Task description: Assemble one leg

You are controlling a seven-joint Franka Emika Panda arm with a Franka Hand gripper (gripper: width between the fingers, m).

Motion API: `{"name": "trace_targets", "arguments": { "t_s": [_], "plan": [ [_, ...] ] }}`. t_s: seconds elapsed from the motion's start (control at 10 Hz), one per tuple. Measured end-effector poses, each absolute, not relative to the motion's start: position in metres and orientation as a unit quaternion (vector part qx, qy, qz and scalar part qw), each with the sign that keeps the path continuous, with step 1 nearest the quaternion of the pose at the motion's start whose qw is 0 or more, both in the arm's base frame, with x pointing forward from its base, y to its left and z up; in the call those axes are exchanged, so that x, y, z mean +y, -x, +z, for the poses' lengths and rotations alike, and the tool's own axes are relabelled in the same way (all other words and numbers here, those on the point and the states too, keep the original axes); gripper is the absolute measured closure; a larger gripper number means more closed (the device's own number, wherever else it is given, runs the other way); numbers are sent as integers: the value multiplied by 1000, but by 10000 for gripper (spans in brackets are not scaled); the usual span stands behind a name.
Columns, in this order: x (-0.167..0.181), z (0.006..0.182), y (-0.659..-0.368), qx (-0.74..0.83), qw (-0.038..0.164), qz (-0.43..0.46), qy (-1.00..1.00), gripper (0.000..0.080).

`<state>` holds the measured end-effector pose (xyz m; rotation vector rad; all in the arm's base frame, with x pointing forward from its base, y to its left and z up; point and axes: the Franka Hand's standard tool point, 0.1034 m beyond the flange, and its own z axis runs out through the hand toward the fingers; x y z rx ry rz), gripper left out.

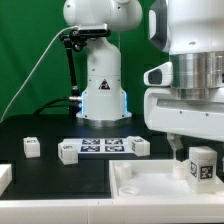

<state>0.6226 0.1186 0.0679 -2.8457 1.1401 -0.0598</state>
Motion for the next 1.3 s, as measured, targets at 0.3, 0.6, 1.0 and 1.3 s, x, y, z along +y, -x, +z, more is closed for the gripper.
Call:
{"name": "trace_targets", "arguments": {
  "t_s": [0.3, 0.6, 1.0, 1.3],
  "plan": [
    [118, 68, -624, 213, 33, -27, 976, 151],
    [127, 71, -625, 83, 13, -35, 996, 151],
    [122, 71, -626, -50, 1, -37, 998, 341],
    [122, 71, -626, -50, 1, -37, 998, 511]
  ]
}}
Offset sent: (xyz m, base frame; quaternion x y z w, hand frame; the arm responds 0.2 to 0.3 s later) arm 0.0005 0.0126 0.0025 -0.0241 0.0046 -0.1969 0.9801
